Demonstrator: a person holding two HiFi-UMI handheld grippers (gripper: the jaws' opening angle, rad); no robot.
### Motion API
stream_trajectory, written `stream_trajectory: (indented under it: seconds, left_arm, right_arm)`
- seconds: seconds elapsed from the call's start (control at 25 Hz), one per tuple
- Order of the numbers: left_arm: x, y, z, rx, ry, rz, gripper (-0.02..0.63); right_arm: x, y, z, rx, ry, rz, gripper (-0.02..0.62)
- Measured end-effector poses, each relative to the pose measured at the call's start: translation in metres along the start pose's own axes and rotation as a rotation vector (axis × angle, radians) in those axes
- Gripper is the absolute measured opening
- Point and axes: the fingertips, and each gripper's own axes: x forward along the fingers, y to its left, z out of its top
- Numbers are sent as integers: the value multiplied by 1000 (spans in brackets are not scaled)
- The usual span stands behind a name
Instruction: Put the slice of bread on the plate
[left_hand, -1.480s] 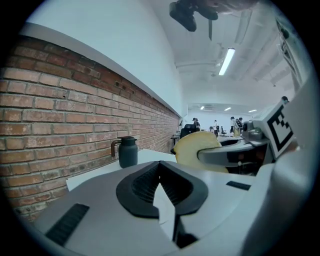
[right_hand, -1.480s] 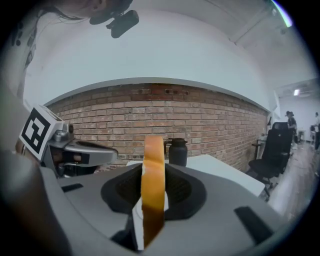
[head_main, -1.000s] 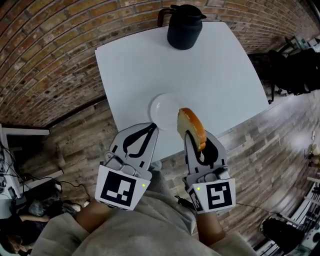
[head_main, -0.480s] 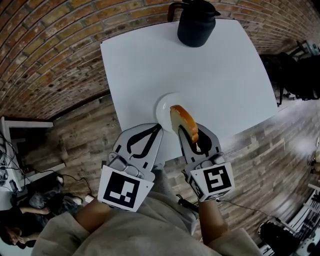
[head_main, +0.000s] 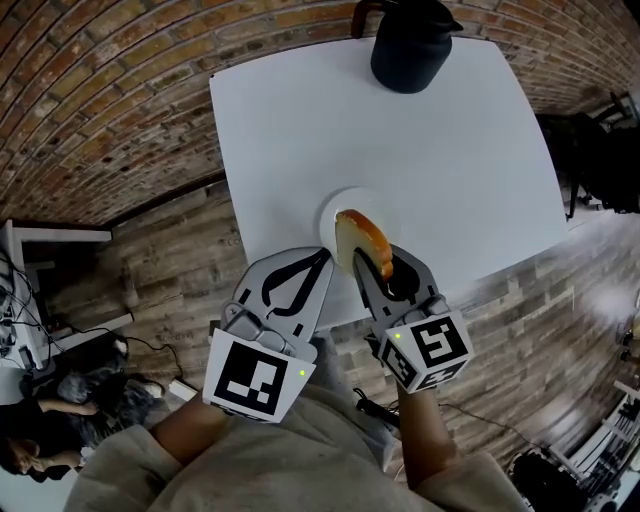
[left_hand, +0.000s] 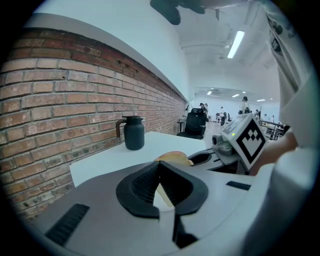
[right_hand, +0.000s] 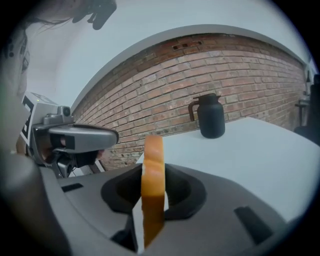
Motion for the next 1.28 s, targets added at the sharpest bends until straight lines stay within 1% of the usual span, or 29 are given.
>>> stream_trajectory:
  seconds: [0.52,0.84,1.08,1.16,1.28]
  left_arm:
    - [4,10,-6,-28,16,30,9]
    - [5,17,-10,-41,29,38,9]
    - [6,20,-13,-44,36,40,9]
    - [6,20,-13,-44,36,39,9]
    - [5,21,-14,-44,34,40,9]
  right_arm:
    - [30,-9,-11,192,31,127,97]
    - [43,-24,-14,301,36,152,100]
    - [46,-34,-25,252,94,107,118]
    - [47,-37,-30,218,119,80,128]
    - [48,-40,-36,151,160,33,165]
